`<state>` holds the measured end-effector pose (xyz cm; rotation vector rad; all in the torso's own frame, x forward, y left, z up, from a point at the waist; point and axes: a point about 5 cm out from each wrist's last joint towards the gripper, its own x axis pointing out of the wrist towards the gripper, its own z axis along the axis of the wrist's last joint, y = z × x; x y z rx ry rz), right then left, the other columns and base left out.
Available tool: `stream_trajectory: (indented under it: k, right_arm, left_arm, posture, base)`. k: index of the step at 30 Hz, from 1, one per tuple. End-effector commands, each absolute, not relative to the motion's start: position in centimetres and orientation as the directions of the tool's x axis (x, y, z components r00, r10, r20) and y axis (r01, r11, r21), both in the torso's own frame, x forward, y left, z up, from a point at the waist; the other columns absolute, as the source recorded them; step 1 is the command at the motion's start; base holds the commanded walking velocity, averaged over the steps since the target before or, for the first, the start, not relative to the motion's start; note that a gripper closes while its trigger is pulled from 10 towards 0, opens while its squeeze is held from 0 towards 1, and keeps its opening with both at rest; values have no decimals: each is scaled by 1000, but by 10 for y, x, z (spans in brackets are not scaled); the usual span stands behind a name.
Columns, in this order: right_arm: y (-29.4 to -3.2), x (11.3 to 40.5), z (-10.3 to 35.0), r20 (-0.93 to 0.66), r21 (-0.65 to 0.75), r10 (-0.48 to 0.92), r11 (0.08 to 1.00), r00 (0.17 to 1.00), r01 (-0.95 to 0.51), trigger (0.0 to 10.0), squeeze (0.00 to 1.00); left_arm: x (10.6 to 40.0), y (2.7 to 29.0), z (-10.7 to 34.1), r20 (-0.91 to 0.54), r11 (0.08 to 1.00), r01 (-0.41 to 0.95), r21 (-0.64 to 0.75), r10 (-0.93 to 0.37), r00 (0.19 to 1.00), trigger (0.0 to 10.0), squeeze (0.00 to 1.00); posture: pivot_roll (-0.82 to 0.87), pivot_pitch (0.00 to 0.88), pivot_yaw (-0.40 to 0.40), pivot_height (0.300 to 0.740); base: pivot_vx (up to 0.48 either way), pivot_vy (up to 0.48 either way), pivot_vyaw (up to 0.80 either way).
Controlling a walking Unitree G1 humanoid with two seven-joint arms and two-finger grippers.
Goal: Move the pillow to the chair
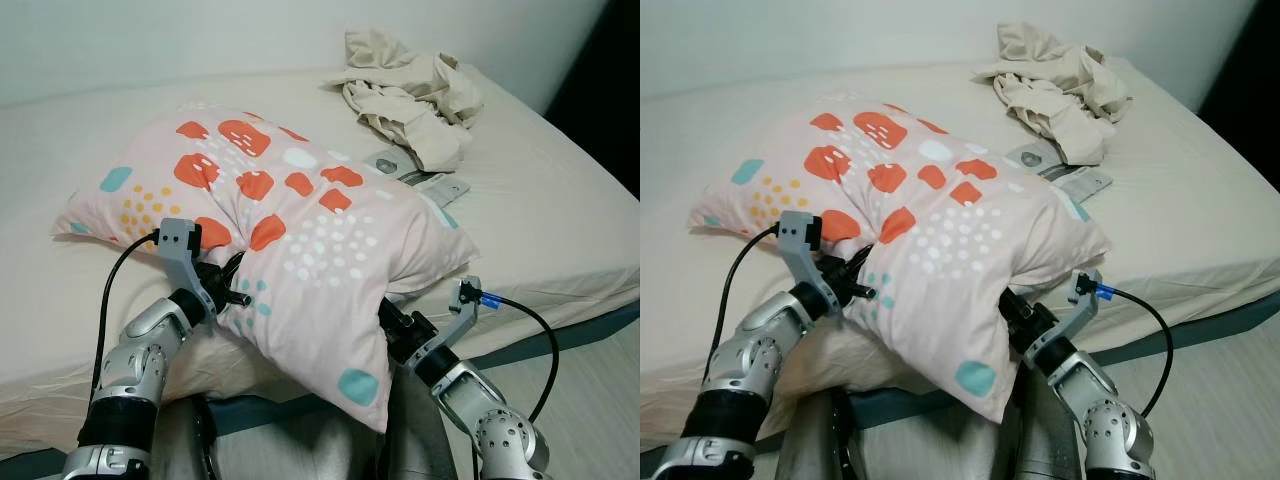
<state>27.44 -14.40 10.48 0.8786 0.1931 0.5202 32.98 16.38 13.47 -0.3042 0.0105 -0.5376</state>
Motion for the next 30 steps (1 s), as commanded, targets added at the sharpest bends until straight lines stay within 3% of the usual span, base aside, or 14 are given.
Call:
stream_trajectory:
  k: [1, 5, 11, 12, 13, 15, 18, 19, 20, 21, 24, 25, 30]
  right_arm:
    - [-131, 276, 106, 47, 749, 542, 536, 839, -388, 0, 0]
    - [-149, 289, 96, -45, 666, 379, 701, 924, -254, 0, 0]
    - [-165, 304, 113, -14, 525, 272, 821, 962, -224, 0, 0]
    - [-166, 310, 121, 10, 461, 261, 856, 965, -236, 0, 0]
    - [-166, 310, 121, 10, 461, 261, 856, 965, -236, 0, 0]
    - [-167, 319, 135, 59, 396, 224, 889, 973, -229, 0, 0]
    - [-165, 324, 145, 100, 344, 215, 909, 971, -237, 0, 0]
    - [-162, 328, 157, 158, 240, 212, 939, 964, -246, 0, 0]
    - [-161, 330, 162, 182, 194, 209, 950, 961, -244, 0, 0]
    - [-158, 331, 163, 179, 141, 216, 960, 960, -242, 3451, 0]
    - [-156, 333, 162, 165, 96, 223, 966, 961, -240, 3451, 0]
    - [-155, 334, 158, 150, 61, 222, 971, 964, -233, 10000, 0]
    - [-152, 334, 140, 114, -5, 194, 981, 974, -194, 10000, 0]
  left_arm:
    - [326, 148, 129, 51, 787, 546, -288, -557, 829, 0, 0]
    - [325, 146, 128, 54, 787, 544, -291, -555, 830, 0, 0]
    - [326, 145, 132, 76, 821, 487, -299, -488, 869, 0, 0]
    - [331, 150, 132, 61, 882, 371, -289, -370, 927, 0, 0]
    - [331, 150, 132, 61, 882, 371, -289, -370, 927, 0, 0]
    - [335, 157, 135, 80, 914, 259, -313, -246, 966, 0, 0]
    - [335, 160, 137, 87, 929, 218, -299, -201, 976, 0, 0]
    - [335, 159, 139, 67, 935, 188, -299, -176, 982, 4627, 0]
    - [335, 158, 139, 52, 935, 182, -303, -175, 983, 4627, 0]
    - [334, 157, 140, 45, 946, 174, -272, -168, 985, 10000, 0]
    - [334, 156, 141, 45, 958, 168, -233, -162, 986, 10000, 0]
    - [334, 158, 140, 42, 968, 132, -214, -126, 991, 10000, 0]
    - [328, 161, 124, 6, 997, 34, -74, -33, 999, 10000, 0]
  posture:
    - [-14, 172, 13, 412]
    - [-10, 167, 12, 412]
    - [-11, 156, 12, 412]
    - [-6, 148, 15, 412]
    - [-6, 148, 15, 412]
    - [-5, 140, 16, 412]
    - [-3, 136, 17, 412]
    - [-5, 128, 19, 412]
    - [-5, 128, 19, 412]
    - [-4, 126, 18, 412]
    - [-4, 126, 18, 412]
    - [4, 120, 12, 412]
    - [9, 117, 0, 412]
  base:
    - [0, 0, 0]
    - [0, 0, 0]
    - [0, 0, 0]
    - [0, 0, 0]
    - [0, 0, 0]
    - [0, 0, 0]
    - [0, 0, 0]
    - [0, 0, 0]
    - [0, 0, 0]
    - [0, 0, 0]
    - [0, 0, 0]
    - [0, 0, 0]
    - [0, 0, 0]
